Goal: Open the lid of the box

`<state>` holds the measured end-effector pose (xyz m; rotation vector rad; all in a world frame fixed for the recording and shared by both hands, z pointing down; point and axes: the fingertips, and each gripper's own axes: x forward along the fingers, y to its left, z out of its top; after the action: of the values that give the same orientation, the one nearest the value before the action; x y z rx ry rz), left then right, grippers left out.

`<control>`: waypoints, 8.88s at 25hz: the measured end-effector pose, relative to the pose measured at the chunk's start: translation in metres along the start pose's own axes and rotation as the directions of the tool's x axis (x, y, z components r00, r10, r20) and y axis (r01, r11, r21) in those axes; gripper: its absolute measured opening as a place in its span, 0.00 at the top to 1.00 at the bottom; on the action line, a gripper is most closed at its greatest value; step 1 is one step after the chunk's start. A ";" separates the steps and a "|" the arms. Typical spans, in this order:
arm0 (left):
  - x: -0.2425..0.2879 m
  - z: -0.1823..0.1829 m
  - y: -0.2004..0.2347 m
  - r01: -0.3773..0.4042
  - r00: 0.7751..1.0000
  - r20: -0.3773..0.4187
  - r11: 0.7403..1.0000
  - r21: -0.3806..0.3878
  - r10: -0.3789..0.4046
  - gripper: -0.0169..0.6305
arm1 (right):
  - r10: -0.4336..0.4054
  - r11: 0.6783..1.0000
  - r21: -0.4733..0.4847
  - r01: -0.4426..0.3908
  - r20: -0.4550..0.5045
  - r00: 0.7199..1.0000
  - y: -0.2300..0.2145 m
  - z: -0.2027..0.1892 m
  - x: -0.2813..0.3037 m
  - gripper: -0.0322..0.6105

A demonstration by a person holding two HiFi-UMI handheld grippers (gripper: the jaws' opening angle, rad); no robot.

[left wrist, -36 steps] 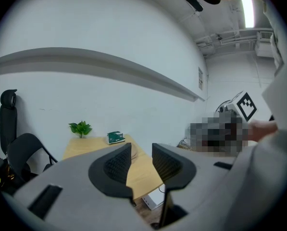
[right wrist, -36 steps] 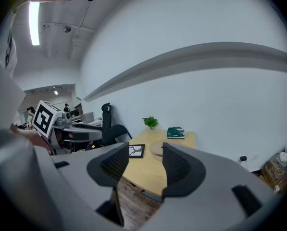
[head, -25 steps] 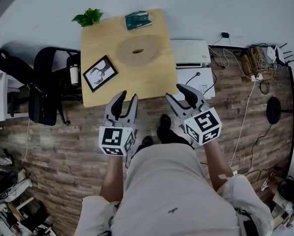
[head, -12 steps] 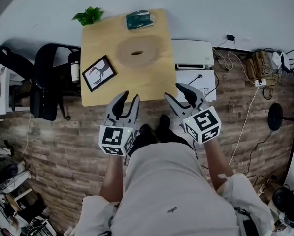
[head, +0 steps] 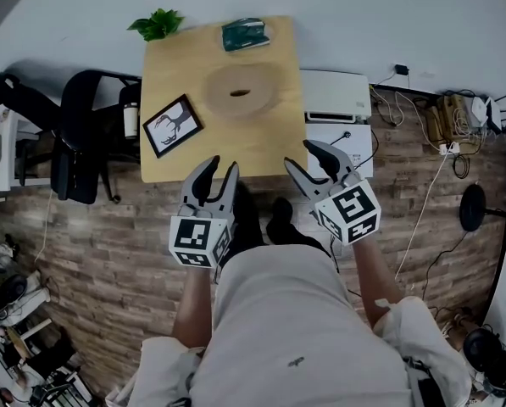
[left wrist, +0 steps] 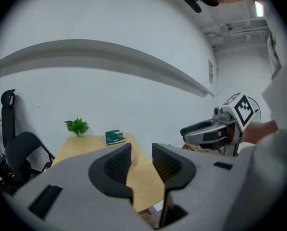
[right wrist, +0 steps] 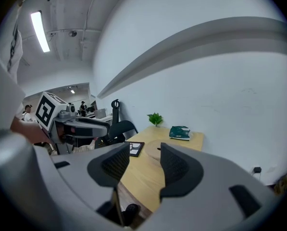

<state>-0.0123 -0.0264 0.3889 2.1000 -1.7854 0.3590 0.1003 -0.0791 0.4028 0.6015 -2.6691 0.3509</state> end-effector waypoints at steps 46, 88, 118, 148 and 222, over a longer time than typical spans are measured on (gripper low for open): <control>0.070 0.008 0.177 0.231 0.972 -0.046 0.973 0.004 -0.231 0.80 | -0.158 0.973 -0.206 0.104 -0.267 0.951 0.011 0.006 0.217 0.60; 0.087 -0.068 0.203 0.317 0.932 -0.167 0.947 -0.050 -0.321 0.79 | -0.402 0.741 -0.670 -0.028 -0.477 0.782 -0.018 -0.109 0.301 0.65; 0.098 -0.086 0.201 0.318 0.928 -0.177 0.945 -0.076 -0.326 0.79 | -0.500 0.608 -0.788 -0.092 -0.471 0.726 -0.036 -0.124 0.310 0.74; 0.066 -0.041 0.191 0.321 0.942 -0.108 0.947 0.004 -0.318 0.79 | -0.533 0.548 -0.836 -0.029 -0.375 0.758 -0.034 -0.063 0.290 0.84; 0.025 -0.013 -0.050 0.021 0.999 0.045 1.000 0.000 -0.021 0.81 | -0.091 0.992 -0.088 0.088 -0.030 0.995 -0.040 -0.027 -0.018 0.85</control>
<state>0.0414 -0.0360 0.4059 2.1410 -1.7866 0.3079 0.1415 -0.0992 0.4263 0.6796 -2.5995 0.2177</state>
